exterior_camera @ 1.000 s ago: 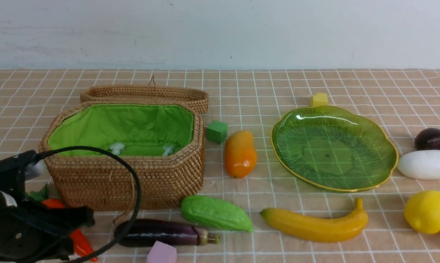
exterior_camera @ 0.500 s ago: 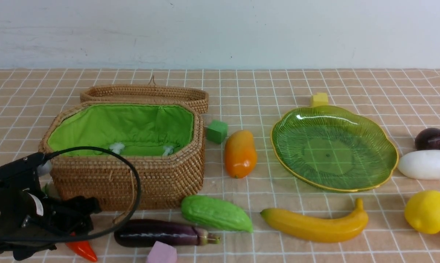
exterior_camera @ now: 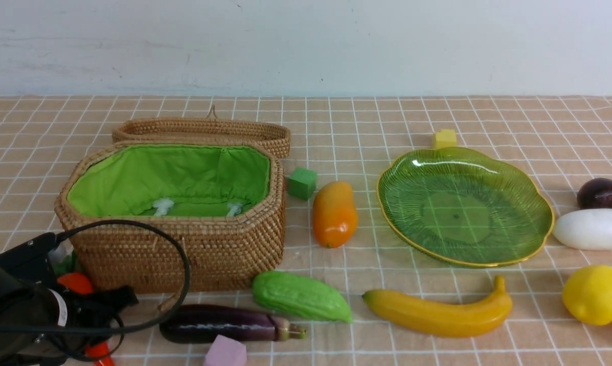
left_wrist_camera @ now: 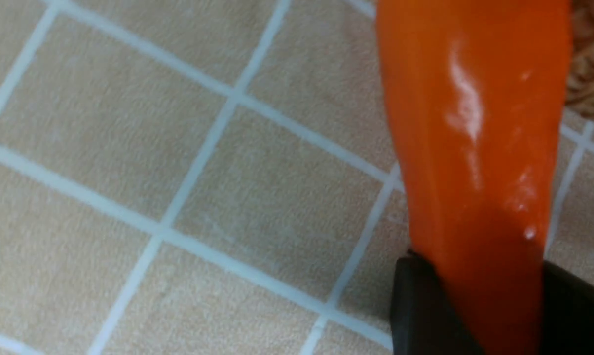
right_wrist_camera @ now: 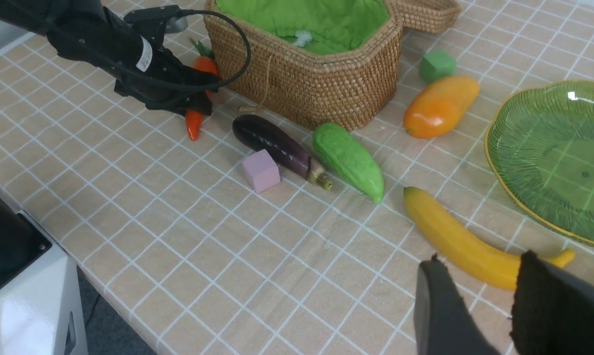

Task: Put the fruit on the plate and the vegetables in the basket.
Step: Use the left arm to grab a carrot and put it into the left basket

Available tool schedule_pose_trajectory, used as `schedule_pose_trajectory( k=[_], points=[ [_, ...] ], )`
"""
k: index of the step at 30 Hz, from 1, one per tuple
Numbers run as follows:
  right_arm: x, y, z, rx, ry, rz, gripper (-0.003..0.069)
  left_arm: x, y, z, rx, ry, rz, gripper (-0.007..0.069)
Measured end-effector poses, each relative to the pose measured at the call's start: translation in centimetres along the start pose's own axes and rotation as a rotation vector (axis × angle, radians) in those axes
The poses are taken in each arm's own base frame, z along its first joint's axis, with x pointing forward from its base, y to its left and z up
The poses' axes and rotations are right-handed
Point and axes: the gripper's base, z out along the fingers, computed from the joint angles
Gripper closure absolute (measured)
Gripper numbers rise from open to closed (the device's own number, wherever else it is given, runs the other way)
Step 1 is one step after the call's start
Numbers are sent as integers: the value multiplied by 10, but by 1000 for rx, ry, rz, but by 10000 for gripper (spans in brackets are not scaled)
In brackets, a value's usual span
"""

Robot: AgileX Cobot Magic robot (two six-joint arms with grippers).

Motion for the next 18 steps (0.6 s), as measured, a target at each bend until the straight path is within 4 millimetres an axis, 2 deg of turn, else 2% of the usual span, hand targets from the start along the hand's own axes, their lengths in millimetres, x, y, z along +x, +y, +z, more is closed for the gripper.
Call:
schedule_pose_trajectory(
  k=[4,7,8,10,11,12,13,15,16,18],
  points=[
    [0,1,0,-8,-2,3,424,-1,2,-4,-19,-7,-18,379],
    [0,1,0,-9,-2,3,424,-5,7,-28,-42,-60,-27,379],
    [0,1,0,-9,-2,3,424,-5,8,-31,-45,-66,-25,379],
    [0,1,0,-8,-5,4,424,-12,11,-66,-14,-177,0,379],
    [-1,1,0,-8,-6,4,424,-13,12,-72,-3,-196,0,379],
    [-2,0,0,-5,-17,4,424,-16,16,-96,13,-269,44,379],
    [-2,0,0,-5,-17,4,424,-16,16,-99,22,-280,42,379],
    [-4,0,0,3,-46,-1,424,-20,14,-134,56,-389,217,379],
    [-5,0,0,5,-54,-4,424,-20,13,-140,57,-407,282,379],
    [-8,-1,0,15,-87,-31,424,-27,-3,-171,107,-477,533,379]
  ],
)
